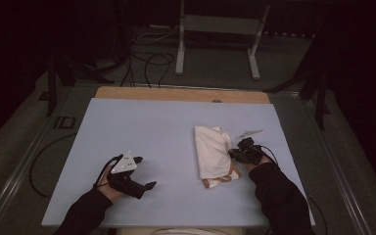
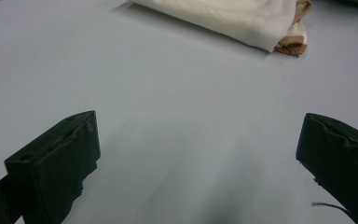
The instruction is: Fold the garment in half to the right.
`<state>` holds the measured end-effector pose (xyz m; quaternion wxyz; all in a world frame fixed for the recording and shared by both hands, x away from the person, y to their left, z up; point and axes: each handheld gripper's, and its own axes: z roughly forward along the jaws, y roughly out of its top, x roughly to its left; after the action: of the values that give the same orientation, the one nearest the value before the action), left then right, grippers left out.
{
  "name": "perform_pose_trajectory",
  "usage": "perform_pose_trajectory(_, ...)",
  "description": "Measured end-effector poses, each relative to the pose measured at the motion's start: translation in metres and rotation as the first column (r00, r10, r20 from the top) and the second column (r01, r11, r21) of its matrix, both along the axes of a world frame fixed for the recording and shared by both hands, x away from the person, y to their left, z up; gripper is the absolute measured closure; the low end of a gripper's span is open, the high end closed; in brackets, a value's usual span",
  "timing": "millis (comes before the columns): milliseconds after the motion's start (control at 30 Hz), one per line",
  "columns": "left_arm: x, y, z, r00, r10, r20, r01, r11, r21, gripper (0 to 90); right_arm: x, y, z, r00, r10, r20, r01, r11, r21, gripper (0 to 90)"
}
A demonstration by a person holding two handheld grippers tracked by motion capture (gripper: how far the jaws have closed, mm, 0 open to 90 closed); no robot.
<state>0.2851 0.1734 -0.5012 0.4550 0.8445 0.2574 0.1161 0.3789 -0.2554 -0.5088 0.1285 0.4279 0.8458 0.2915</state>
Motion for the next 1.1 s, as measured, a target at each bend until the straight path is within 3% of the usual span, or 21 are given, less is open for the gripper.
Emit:
perform_pose_trajectory(167,-0.002,0.006,-0.001,1.0,0.008,-0.005,-0.008,0.9998,-0.019,0.3,0.008,-0.004,0.019,0.9988,-0.015,0.047,0.013,0.999,0.031,71.4)
perform_pose_trajectory(267,-0.003,0.008,-0.004,0.9999,0.015,0.0,-0.015,0.9997,-0.017,0.3,0.023,-0.004,0.036,0.9959,-0.026,0.087,0.021,0.998,0.055,65.4)
perform_pose_trajectory(400,-0.004,0.008,-0.007,0.9998,0.017,0.006,-0.017,0.9998,-0.008,0.2,0.044,0.001,0.044,0.9946,-0.048,0.092,0.042,0.996,0.073,62.0)
perform_pose_trajectory(500,-0.004,0.008,-0.007,0.9998,0.017,0.006,-0.017,0.9998,-0.013,0.3,0.06,0.006,0.04,0.9957,-0.066,0.064,0.06,0.994,0.088,60.3)
perform_pose_trajectory(733,-0.004,0.01,-0.006,0.9999,0.015,0.008,-0.015,0.9995,-0.027,0.3,0.081,0.017,0.014,0.997,-0.075,-0.019,0.076,0.996,0.055,60.4)
perform_pose_trajectory(833,-0.004,0.01,-0.005,0.9998,0.016,0.007,-0.016,0.9993,-0.033,0.3,0.084,0.02,0.009,0.9967,-0.071,-0.039,0.073,0.996,0.047,67.0)
perform_pose_trajectory(967,-0.004,0.01,-0.006,0.9998,0.017,0.006,-0.017,0.9993,-0.032,0.3,0.084,0.022,0.007,0.9976,-0.054,-0.044,0.054,0.998,0.013,89.1)
perform_pose_trajectory(1100,-0.003,0.009,-0.006,0.9999,0.014,0.004,-0.014,0.9992,-0.037,0.3,0.079,0.022,0.018,0.999,-0.038,0.023,0.038,0.999,0.004,90.0)
